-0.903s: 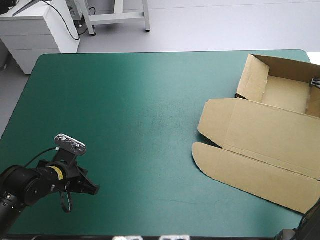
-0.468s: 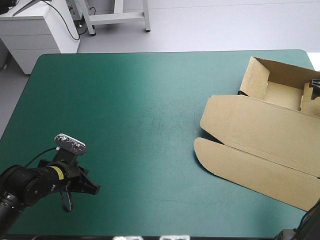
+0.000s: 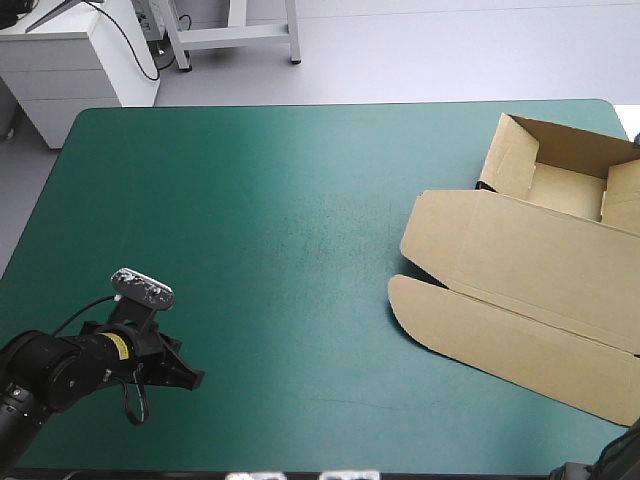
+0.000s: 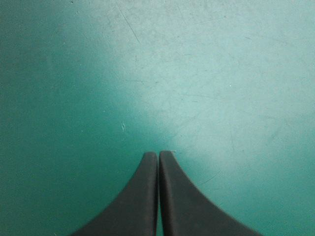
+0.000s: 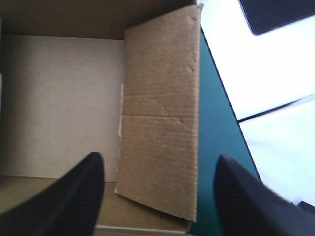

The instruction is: Fold the box

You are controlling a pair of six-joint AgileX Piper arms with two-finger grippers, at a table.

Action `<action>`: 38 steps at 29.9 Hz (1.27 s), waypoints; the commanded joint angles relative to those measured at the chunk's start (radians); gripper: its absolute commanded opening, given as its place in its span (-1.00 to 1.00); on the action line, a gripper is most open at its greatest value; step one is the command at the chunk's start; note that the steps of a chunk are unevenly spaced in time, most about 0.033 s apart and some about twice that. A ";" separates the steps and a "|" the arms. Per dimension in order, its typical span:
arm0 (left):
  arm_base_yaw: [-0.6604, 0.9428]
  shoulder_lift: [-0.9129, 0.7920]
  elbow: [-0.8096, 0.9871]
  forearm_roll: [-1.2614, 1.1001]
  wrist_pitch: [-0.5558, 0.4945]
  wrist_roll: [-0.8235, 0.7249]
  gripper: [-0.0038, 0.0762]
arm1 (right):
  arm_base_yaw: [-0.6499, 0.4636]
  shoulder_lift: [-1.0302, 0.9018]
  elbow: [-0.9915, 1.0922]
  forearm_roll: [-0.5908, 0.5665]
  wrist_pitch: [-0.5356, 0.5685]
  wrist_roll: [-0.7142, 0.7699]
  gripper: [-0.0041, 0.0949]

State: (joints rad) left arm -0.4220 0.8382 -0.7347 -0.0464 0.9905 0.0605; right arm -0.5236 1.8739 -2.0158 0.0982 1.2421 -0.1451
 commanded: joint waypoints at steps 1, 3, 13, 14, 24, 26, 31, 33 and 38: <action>-0.006 -0.011 -0.026 -0.009 -0.038 -0.007 -0.92 | -0.005 -0.112 -0.032 0.089 0.008 -0.005 -0.56; -0.006 -0.011 -0.026 -0.009 -0.038 -0.007 -0.92 | -0.005 -0.136 -0.032 0.144 0.008 -0.014 -0.97; -0.006 -0.011 -0.026 -0.009 -0.044 -0.005 -0.92 | 0.115 -0.283 -0.008 0.209 0.008 -0.059 -0.92; -0.006 -0.011 -0.026 -0.009 -0.046 -0.005 -0.92 | 0.138 -0.298 0.003 0.199 0.008 -0.061 -0.92; -0.006 -0.011 -0.026 -0.009 -0.084 -0.005 -0.92 | 0.430 -0.451 0.177 0.149 -0.005 -0.068 -0.92; -0.006 -0.011 -0.026 -0.009 -0.083 -0.005 -0.92 | 0.478 -0.483 0.223 0.143 -0.017 -0.068 -0.92; -0.006 -0.011 -0.026 -0.009 -0.089 -0.005 -0.92 | 0.578 -0.581 0.366 0.113 -0.073 -0.057 -0.92; -0.006 -0.011 -0.026 -0.009 -0.089 -0.005 -0.92 | 0.604 -0.628 0.432 0.099 -0.103 -0.057 -0.92; -0.006 -0.016 -0.026 -0.013 -0.089 -0.005 -0.92 | 0.634 -0.769 0.630 0.085 -0.167 -0.081 -0.92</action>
State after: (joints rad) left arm -0.4220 0.8382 -0.7347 -0.0496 0.9417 0.0605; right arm 0.1036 1.1912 -1.4458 0.1882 1.1592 -0.2053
